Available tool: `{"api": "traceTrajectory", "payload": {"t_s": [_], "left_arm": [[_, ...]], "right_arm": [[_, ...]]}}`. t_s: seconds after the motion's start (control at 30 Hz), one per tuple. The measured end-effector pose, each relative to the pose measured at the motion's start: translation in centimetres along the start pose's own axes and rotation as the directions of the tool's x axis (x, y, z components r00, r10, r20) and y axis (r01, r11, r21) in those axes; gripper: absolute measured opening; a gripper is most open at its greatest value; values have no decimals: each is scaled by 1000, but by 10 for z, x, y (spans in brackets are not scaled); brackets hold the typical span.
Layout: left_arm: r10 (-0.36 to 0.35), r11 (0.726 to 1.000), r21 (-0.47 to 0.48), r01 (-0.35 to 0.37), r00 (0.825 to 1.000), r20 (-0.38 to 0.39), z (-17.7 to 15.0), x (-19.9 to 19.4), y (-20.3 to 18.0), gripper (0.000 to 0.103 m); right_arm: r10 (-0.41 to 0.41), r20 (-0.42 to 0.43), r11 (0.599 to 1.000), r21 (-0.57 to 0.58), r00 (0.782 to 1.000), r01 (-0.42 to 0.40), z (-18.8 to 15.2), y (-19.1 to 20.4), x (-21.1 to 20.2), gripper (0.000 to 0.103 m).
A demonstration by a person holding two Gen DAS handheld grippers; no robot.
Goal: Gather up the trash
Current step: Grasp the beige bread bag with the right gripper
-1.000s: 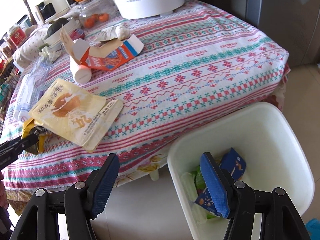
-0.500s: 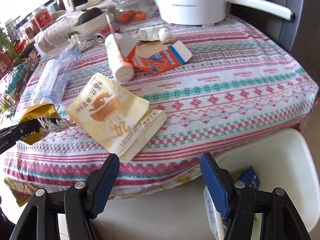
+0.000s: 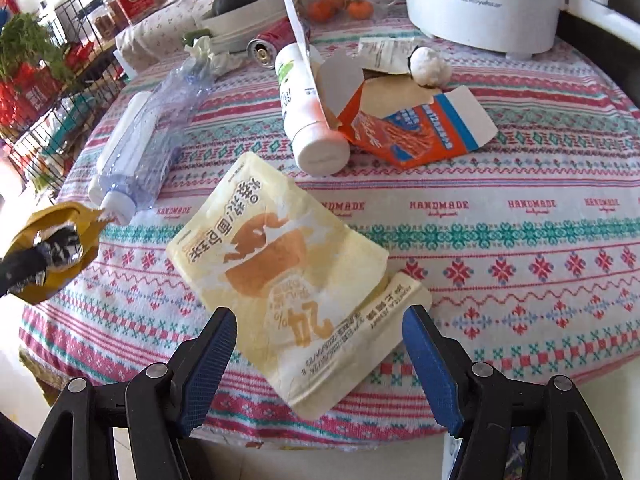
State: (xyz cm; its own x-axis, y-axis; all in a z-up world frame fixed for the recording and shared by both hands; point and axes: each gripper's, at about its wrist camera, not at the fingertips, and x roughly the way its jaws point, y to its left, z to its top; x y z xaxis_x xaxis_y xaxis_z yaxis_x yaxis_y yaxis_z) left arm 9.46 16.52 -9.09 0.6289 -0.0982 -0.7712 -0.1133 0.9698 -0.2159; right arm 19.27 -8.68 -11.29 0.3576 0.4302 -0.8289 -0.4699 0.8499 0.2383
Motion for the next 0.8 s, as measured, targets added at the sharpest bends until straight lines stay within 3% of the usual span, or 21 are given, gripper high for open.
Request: {"api": "traceTrajectory", "payload": {"t_s": [0.17, 0.37, 0.5, 0.57, 0.63, 0.67, 0.73, 0.8], "left_arm": [[-3, 1000, -5, 3, 1000, -15, 4, 7, 2, 10], [-6, 1000, -10, 6, 1000, -25, 11, 17, 1, 10], [-12, 1000, 0, 12, 1000, -24, 15, 20, -4, 10], [-11, 1000, 8, 12, 1000, -21, 16, 20, -7, 10], [-10, 1000, 12, 10, 1000, -19, 16, 20, -8, 10], [-10, 1000, 12, 10, 1000, -17, 17, 19, -9, 10], [-8, 1000, 12, 9, 1000, -11, 17, 17, -9, 10], [-7, 1000, 14, 8, 1000, -4, 18, 15, -11, 10]], "right_arm": [[48, -25, 997, -58, 999, -49, 18, -10, 20, 78], [-6, -80, 982, -188, 997, -9, 16, 8, 55, 78], [-53, -4, 959, -278, 999, 50, 6, 25, 59, 77], [-29, 9, 958, -285, 1000, 30, 4, 25, 59, 67], [-2, 13, 958, -286, 1000, 6, 2, 26, 56, 45], [-5, 20, 958, -285, 1000, 11, 1, 27, 55, 41], [-11, 26, 958, -285, 1000, 18, 2, 28, 54, 13], [2, 22, 966, -259, 1000, 4, 1, 25, 50, 9]]}}
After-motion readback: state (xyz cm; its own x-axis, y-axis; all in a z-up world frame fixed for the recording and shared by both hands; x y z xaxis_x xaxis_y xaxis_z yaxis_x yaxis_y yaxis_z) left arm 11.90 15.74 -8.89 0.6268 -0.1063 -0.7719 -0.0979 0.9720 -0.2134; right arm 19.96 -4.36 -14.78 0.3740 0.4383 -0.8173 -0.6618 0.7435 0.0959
